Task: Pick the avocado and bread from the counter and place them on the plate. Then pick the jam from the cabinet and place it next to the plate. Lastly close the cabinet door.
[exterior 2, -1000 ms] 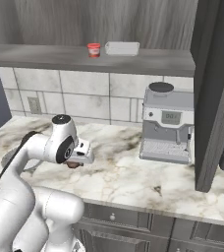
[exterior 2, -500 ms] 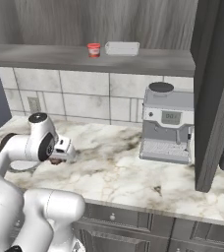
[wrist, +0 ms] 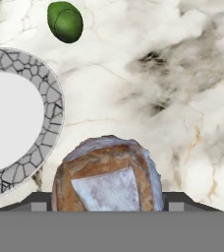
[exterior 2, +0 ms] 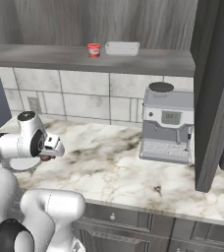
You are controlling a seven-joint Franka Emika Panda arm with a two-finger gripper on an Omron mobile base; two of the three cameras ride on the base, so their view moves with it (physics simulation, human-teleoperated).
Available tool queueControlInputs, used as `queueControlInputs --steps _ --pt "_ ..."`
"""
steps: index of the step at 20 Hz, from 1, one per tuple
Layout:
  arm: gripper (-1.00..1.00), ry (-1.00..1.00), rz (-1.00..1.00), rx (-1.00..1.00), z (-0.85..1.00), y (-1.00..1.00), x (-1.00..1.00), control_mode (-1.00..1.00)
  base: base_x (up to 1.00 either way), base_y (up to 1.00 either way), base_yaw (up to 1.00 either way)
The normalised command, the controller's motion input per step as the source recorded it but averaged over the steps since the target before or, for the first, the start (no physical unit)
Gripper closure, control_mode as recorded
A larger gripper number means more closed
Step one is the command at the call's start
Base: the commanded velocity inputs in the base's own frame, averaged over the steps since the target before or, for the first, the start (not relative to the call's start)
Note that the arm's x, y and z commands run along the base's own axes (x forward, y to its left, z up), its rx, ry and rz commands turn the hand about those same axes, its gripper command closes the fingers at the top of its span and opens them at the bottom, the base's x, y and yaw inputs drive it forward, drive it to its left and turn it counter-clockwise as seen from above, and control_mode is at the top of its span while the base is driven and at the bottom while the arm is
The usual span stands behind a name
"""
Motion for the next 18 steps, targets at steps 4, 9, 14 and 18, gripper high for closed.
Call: queueControlInputs --steps 4,9,14,18 --pt "1.0 0.12 0.0 0.0 0.0 0.55 0.27 -1.0 0.0 0.0 0.0" --pt "1.0 0.13 0.0 0.0 0.0 0.61 0.24 -1.0 0.0 0.0 0.0" --pt "1.0 0.09 0.0 0.0 0.0 0.6 0.04 -1.0 0.0 0.0 0.0" --pt "1.0 0.04 0.0 0.0 -0.04 0.28 0.0 -1.0 0.0 0.0 0.0"
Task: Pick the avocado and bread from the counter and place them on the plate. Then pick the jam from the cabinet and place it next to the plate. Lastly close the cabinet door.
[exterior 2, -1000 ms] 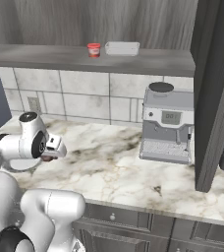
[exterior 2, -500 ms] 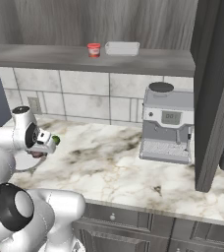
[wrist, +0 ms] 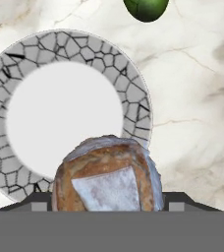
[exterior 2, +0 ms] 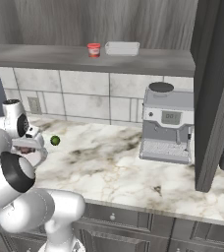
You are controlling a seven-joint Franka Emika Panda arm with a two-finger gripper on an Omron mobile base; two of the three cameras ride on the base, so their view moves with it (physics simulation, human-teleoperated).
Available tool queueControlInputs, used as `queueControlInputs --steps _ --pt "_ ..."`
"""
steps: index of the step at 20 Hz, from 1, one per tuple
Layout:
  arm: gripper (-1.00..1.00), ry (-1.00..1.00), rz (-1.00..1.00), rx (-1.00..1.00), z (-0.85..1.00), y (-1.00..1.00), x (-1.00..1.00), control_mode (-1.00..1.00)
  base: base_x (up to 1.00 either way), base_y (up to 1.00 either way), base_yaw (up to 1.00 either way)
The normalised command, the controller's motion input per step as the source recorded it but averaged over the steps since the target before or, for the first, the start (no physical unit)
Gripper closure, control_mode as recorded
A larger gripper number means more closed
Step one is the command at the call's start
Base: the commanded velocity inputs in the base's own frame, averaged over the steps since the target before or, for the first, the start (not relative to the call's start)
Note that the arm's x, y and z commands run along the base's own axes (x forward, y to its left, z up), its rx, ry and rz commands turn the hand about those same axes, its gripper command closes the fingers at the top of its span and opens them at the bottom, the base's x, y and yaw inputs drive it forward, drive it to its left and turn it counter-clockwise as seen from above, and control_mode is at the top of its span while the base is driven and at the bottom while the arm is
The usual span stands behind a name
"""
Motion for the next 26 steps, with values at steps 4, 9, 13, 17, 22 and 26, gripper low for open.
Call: queueControlInputs --steps 4,9,13,17,22,26 --pt "1.0 0.0 0.0 0.0 -0.18 0.23 -0.03 -1.0 0.0 0.0 0.0" --pt "1.0 0.0 0.0 0.0 -0.21 0.18 -0.09 -1.0 0.0 0.0 0.0" --pt "1.0 0.0 0.0 0.0 -0.11 0.17 -0.12 -1.0 0.0 0.0 0.0" --pt "1.0 0.0 0.0 0.0 -0.12 0.2 -0.05 -1.0 0.0 0.0 0.0" --pt "1.0 0.0 0.0 0.0 -0.16 0.08 -0.01 -1.0 0.0 0.0 0.0" --pt "1.0 0.0 0.0 0.0 -0.16 0.0 0.0 -1.0 0.0 0.0 0.0"
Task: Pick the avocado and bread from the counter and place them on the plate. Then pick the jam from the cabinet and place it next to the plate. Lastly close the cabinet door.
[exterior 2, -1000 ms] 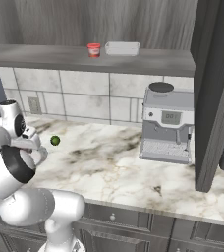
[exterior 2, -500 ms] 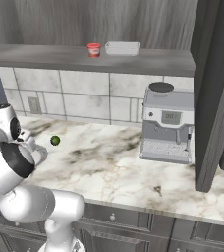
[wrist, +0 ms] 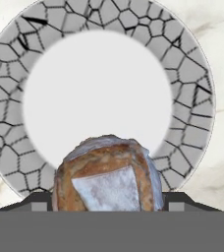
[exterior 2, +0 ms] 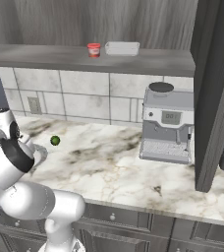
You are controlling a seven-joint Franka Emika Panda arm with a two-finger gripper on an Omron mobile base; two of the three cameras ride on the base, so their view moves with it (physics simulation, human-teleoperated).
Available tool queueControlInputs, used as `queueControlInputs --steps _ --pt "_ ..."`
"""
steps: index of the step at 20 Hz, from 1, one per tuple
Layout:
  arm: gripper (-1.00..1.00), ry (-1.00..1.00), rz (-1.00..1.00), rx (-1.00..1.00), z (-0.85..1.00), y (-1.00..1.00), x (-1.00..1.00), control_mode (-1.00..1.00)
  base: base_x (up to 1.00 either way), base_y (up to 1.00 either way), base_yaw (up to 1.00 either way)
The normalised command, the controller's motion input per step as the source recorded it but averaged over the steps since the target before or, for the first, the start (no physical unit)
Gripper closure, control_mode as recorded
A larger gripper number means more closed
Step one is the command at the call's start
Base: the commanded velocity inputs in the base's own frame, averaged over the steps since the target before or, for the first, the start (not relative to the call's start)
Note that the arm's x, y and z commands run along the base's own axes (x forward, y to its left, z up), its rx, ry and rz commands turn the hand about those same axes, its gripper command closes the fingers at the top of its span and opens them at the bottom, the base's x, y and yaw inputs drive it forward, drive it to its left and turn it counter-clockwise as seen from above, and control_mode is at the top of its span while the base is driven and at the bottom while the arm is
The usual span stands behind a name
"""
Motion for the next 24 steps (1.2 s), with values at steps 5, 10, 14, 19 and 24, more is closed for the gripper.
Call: queueControlInputs --steps 5,10,14,19,24 --pt "1.0 0.0 0.0 0.0 -0.15 0.0 0.0 -1.0 0.0 0.0 0.0" --pt "1.0 0.0 0.0 0.0 -0.14 0.01 0.0 -1.0 0.0 0.0 0.0" --pt "1.0 0.0 0.0 0.0 -0.14 0.03 0.0 -1.0 0.0 0.0 0.0" --pt "1.0 0.0 0.0 0.0 -0.09 0.05 0.0 -1.0 0.0 0.0 0.0" --pt "1.0 0.0 0.0 0.0 -0.07 0.06 0.0 -1.0 0.0 0.0 0.0"
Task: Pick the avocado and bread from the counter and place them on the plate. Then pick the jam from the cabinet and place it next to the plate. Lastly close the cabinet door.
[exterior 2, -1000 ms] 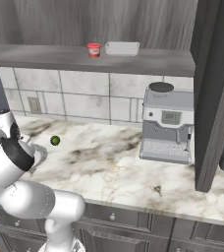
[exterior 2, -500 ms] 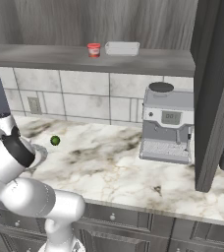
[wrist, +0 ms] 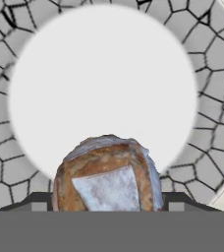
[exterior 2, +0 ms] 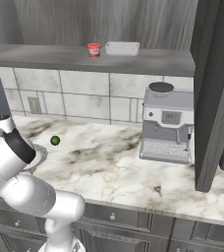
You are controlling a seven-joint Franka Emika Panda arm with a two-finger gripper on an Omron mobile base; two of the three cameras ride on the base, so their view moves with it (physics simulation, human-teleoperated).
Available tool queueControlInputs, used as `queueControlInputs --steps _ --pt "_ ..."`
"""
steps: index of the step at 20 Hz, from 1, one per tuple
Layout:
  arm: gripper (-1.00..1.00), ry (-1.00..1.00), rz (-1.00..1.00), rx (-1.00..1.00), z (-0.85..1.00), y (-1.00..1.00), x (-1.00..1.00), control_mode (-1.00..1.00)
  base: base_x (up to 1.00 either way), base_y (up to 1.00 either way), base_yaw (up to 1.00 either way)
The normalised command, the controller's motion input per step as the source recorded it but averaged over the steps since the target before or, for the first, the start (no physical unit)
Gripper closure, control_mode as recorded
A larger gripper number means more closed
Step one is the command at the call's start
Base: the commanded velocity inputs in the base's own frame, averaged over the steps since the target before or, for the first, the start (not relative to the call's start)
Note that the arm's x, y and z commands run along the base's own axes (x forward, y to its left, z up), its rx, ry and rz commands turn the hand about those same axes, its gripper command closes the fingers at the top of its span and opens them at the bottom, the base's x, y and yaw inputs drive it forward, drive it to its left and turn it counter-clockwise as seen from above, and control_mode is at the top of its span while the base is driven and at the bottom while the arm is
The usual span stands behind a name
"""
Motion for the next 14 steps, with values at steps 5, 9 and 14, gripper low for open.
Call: queueControlInputs --steps 5,9,14 --pt "1.0 0.0 0.0 0.0 -0.1 0.02 0.0 -1.0 0.0 0.0 0.0" --pt "1.0 0.0 0.0 0.0 -0.1 0.01 0.0 -1.0 0.0 0.0 0.0" --pt "1.0 0.0 0.0 0.0 -0.07 0.01 0.0 -1.0 0.0 0.0 0.0"
